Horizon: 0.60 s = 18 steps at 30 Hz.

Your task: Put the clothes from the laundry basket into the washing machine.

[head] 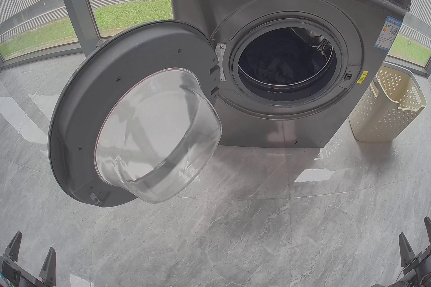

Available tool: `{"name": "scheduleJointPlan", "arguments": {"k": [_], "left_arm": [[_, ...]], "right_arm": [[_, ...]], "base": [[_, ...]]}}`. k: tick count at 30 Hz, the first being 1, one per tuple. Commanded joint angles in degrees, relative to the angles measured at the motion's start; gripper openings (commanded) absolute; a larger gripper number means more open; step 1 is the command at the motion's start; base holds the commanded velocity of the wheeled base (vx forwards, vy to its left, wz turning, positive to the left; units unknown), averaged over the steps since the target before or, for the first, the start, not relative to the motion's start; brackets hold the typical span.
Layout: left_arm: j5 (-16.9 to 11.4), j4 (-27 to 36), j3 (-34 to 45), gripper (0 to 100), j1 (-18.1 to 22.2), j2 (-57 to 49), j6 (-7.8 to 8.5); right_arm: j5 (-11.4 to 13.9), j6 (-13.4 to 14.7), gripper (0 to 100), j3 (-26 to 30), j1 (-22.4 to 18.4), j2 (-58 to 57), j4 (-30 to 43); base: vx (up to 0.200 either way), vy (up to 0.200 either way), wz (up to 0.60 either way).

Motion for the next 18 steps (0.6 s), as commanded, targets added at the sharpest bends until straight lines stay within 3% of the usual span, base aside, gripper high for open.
{"name": "scheduleJointPlan", "arguments": {"k": [1, 18], "left_arm": [[0.04, 0.0, 0.92, 100, 0.01, -0.61, -0.01], [-0.04, -0.09, 0.92, 100, 0.01, -0.61, 0.16]], "right_arm": [[-0.02, -0.01, 100, 1.01, -0.02, -0.88, -0.02], [-0.02, -0.01, 100, 1.01, -0.02, -0.88, -0.02]], "base": [[0.0, 0.0, 0.0], [0.0, 0.0, 0.0]]}}
